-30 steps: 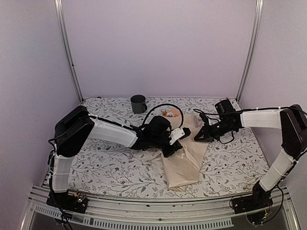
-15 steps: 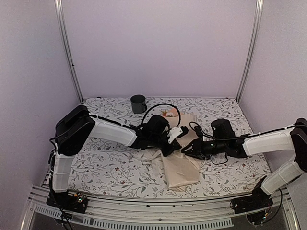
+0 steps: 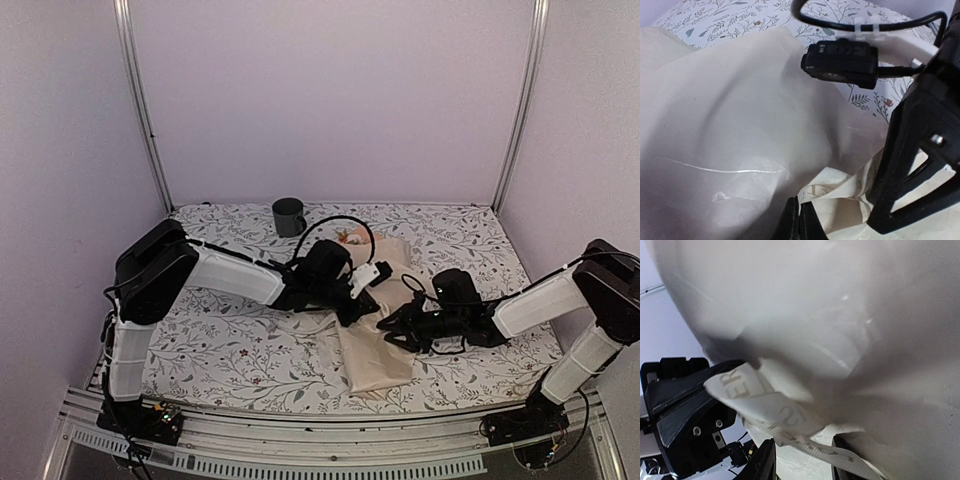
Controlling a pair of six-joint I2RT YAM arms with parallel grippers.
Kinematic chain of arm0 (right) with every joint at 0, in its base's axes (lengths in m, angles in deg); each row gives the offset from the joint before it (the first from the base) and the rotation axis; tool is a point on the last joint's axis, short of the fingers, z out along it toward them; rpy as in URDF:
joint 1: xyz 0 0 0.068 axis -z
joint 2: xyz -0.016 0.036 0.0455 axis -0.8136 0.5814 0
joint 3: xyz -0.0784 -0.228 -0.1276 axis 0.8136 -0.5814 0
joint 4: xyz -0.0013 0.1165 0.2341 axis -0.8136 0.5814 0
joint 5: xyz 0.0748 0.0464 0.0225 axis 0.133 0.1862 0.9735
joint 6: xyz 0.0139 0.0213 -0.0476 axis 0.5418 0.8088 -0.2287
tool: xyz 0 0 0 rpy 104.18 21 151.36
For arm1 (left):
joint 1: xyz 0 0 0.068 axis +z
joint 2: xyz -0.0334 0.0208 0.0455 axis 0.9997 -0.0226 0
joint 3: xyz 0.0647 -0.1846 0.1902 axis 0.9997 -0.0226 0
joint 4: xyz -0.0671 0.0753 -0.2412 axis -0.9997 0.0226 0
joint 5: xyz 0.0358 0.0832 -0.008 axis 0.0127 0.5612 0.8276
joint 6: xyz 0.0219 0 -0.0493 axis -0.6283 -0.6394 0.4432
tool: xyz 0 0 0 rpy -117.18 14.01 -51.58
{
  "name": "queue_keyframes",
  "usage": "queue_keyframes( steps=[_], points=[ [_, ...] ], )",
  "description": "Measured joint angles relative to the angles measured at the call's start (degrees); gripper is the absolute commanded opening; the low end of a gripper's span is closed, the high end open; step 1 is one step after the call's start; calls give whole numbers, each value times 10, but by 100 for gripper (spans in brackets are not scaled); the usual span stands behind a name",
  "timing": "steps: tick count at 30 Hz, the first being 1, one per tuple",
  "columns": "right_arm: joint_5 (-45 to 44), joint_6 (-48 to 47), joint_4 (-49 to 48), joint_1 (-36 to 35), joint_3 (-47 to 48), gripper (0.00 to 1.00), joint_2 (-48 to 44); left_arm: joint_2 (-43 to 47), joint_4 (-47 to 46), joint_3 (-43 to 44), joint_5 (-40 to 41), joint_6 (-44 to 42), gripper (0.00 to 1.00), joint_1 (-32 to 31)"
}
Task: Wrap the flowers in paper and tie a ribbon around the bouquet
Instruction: Cross the ribbon over the folded bouquet.
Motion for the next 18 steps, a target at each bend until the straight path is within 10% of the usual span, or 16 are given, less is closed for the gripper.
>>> queue_keyframes(
  steps=[9,18],
  points=[
    [-19,70,-37,8,22,37,53,0,-2,-14,0,-1,0,0],
    [-24,86,-46,27,35,3,80,0,-6,-15,-3,-1,0,0]
  ],
)
